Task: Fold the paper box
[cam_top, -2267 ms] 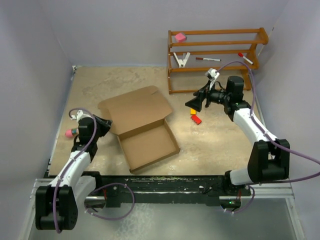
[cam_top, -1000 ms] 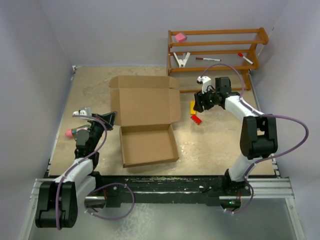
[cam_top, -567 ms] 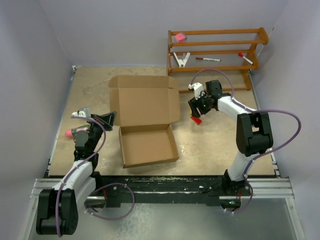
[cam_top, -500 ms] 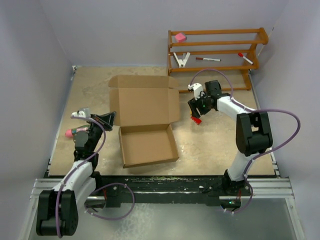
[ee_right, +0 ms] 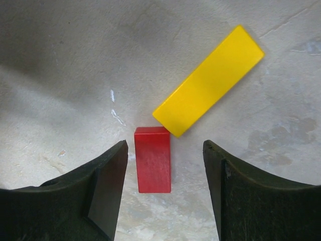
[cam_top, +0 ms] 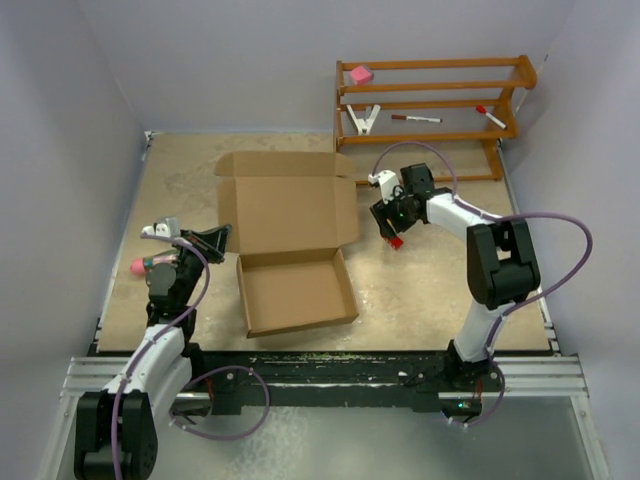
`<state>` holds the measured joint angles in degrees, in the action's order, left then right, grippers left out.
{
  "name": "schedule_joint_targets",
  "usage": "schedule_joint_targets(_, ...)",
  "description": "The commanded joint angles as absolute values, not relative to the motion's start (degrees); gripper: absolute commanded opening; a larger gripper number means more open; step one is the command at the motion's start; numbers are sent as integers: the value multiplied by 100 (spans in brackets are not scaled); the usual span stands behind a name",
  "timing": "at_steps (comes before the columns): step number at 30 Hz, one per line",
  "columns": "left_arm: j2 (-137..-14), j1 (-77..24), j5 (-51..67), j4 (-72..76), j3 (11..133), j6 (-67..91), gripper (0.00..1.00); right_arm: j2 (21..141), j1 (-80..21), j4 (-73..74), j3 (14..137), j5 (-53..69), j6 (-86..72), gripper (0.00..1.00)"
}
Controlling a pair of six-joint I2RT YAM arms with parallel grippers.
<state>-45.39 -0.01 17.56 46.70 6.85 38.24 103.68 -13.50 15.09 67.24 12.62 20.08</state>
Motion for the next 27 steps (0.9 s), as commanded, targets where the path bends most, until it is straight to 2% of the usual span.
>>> schedule_joint_targets(1, -4457, 18, 1732, 4799, 749, 3710, 5, 10581, -1415, 1557, 6793, 1092, 2018, 63)
schedule_joint_targets(7, -4418, 18, 1732, 4753, 738, 3716, 5, 10642, -1432, 1742, 6790, 914, 2097, 46)
schedule_joint_targets(11, -4395, 18, 1740, 4738, 720, 3701, 5, 10519, -1459, 1839, 6745, 718, 2177, 18)
schedule_joint_targets(14, -4393, 18, 1747, 4735, 703, 3687, 5, 10186, -1456, 1829, 6692, 677, 2214, 7)
schedule_joint_targets(19, -4472, 18, 1826, 4813, 706, 3674, 5, 9356, -1287, 1959, 6693, 1314, 2606, 1)
schedule_joint_targets(24, -4557, 18, 1857, 4859, 719, 3641, 5, 8569, -1352, 2326, 6568, 3971, 3386, 0)
schedule_joint_targets(27, -4672, 18, 1922, 4948, 725, 3623, 5, 8560, -1940, 2471, 6633, 4802, 3589, 1)
